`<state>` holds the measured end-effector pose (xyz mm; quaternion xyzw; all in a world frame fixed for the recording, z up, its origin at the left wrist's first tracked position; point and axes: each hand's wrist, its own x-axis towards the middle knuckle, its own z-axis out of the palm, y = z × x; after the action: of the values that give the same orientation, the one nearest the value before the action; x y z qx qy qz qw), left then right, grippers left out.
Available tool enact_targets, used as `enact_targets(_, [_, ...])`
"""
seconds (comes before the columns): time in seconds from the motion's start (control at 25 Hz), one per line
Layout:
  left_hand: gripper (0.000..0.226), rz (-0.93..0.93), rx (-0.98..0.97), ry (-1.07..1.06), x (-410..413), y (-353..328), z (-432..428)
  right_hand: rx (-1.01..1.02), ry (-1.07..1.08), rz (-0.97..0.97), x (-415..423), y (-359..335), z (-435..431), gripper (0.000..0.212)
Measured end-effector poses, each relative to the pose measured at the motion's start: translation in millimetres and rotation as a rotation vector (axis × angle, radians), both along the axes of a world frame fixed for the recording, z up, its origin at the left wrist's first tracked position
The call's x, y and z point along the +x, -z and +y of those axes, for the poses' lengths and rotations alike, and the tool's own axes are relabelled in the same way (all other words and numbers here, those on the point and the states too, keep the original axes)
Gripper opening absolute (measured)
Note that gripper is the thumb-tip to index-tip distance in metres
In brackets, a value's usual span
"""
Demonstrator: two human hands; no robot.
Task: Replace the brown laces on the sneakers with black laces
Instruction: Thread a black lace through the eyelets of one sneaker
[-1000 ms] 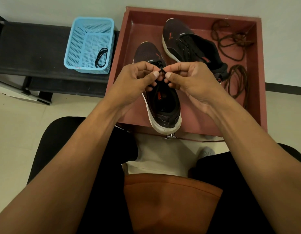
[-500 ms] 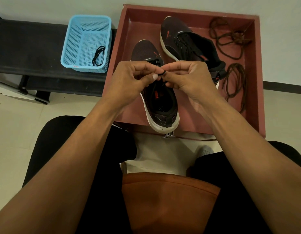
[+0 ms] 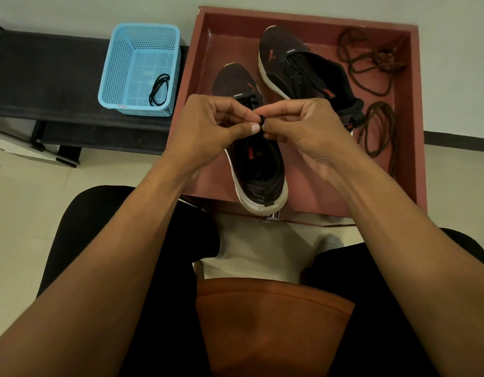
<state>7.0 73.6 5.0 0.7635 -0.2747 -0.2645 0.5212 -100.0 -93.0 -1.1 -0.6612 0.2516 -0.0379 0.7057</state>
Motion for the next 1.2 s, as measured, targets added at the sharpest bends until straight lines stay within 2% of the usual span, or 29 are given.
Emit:
enact_targets(0.16, [0.017,-0.04,0.05,-0.034,-0.6,0.8,0.3,0.043,-0.102,-0.016,-3.6,-4.2,-5.3,0.027])
enact_targets(0.36, [0.037,-0.029,0.061,-0.016,2.8,5.4,0.3,0.082,0.006,-0.046,-2.1,0.0,1.0,0.023])
enact_targets(0.56, [0.017,0.174,0.045,0.099,9.7,5.0,-0.8,0.172,0.075,-0.078,-1.8,0.6,3.3,0.029])
enact_targets(0.68, [0.016,0.22,0.049,0.114,9.7,4.0,-0.8,0.147,0.033,-0.088,-1.7,-0.7,4.4,0.029])
enact_targets(0.88, [0.008,0.236,0.02,0.117,12.9,4.7,1.0,-0.19,-0.055,-0.122,-2.7,-2.4,3.9,0.028])
enact_targets(1.08, [0.004,0.232,0.0,0.048,11.2,2.4,1.5,-0.071,0.027,-0.13,-0.9,2.7,2.9,0.021])
enact_targets(1.2, [0.014,0.334,-0.036,-0.01,10.2,-1.8,-0.2,-0.032,0.05,-0.116,-0.4,4.3,1.0,0.02])
